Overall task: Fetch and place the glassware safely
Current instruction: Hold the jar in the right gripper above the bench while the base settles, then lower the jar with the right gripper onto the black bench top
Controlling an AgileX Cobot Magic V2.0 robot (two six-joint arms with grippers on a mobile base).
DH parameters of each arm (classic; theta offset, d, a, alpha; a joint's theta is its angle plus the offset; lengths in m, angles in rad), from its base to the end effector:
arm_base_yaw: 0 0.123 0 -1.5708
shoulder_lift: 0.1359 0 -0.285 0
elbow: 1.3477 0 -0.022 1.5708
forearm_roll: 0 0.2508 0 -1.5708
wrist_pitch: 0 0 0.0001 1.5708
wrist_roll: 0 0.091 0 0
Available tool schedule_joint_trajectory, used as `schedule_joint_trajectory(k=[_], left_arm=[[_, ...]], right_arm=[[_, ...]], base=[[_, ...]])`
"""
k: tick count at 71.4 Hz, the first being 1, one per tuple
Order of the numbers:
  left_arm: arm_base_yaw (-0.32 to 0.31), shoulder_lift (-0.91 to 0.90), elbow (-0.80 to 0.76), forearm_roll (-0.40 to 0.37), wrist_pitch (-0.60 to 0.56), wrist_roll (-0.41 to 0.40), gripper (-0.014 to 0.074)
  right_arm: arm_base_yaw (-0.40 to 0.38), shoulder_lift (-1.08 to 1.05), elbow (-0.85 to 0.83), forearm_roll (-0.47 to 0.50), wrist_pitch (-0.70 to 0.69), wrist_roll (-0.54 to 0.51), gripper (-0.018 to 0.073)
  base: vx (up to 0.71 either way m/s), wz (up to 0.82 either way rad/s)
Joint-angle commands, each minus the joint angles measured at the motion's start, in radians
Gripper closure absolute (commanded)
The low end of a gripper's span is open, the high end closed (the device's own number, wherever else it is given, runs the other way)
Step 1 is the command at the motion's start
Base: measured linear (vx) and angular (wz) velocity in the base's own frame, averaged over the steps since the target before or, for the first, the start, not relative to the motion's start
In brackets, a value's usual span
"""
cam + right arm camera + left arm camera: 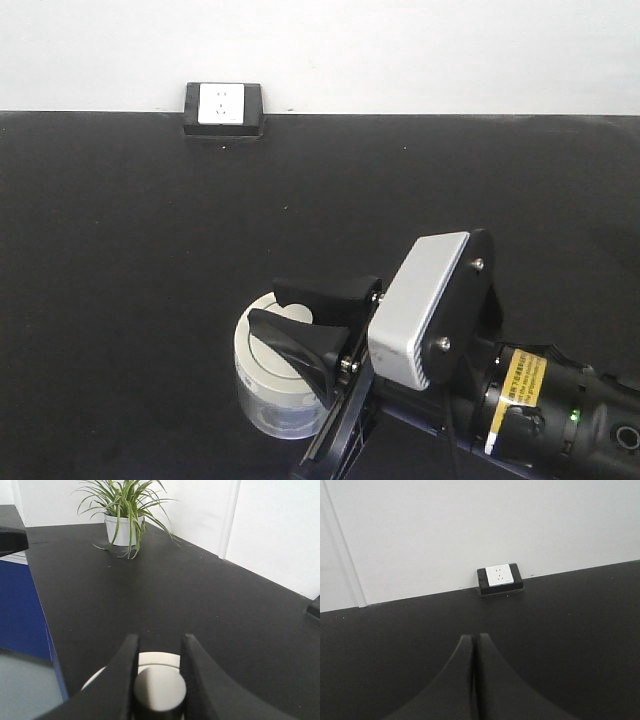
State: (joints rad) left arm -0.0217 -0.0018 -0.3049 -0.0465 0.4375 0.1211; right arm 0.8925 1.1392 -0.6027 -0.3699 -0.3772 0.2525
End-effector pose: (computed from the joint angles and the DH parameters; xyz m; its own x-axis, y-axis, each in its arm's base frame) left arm 0.0316 -0.0025 0.2736 -0.0398 0.0798 -0.9960 0.0446 0.9960 0.0780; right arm 0.1426 0.1962 0.2978 0.0203 -0.1223 -0.9923 -0.8567 0.5095 -0.0803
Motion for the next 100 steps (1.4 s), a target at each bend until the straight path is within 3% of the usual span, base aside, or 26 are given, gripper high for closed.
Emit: schedule_joint_trajectory(k=[1,19,41,66,88,100], left_arm=[[-0.004,0.016,-0.026,-0.008,-0.066,0.000,0.0603],[-0.004,0.016,-0.026,-0.008,-0.066,0.000,0.0603],[-0.004,0.016,-0.026,-0.008,-0.066,0.000,0.0603],[-0.004,0.016,-0.026,-0.008,-0.066,0.000,0.0603],[-0.004,0.016,-0.026,-0.008,-0.066,0.000,0.0603],[-0.004,0.016,-0.026,-0.008,-0.066,0.000,0.0603]], right_arm=[[-0.001,-0.021,-0.036,0.009,-0.113,-0.004,0.0563],[-0.034,-0.021,-0.037,0.051,-0.117,-0.008,0.0561],[-0.261,0.015,-0.038,0.029,-0.156,-0.008,0.0560],[-0.462,0.266,-0.053,-0.060,-0.513,-0.003,0.0560],[-0.482,0.543,-0.266,-0.169,-0.558,0.024,0.0560],[-0.482,0.670,-0.367,-0.174,-0.558,0.051,0.0560]], base=[[0.00,0.00],[0.00,0.00],[0.00,0.00],[0.00,0.00],[0.00,0.00],[0.00,0.00]])
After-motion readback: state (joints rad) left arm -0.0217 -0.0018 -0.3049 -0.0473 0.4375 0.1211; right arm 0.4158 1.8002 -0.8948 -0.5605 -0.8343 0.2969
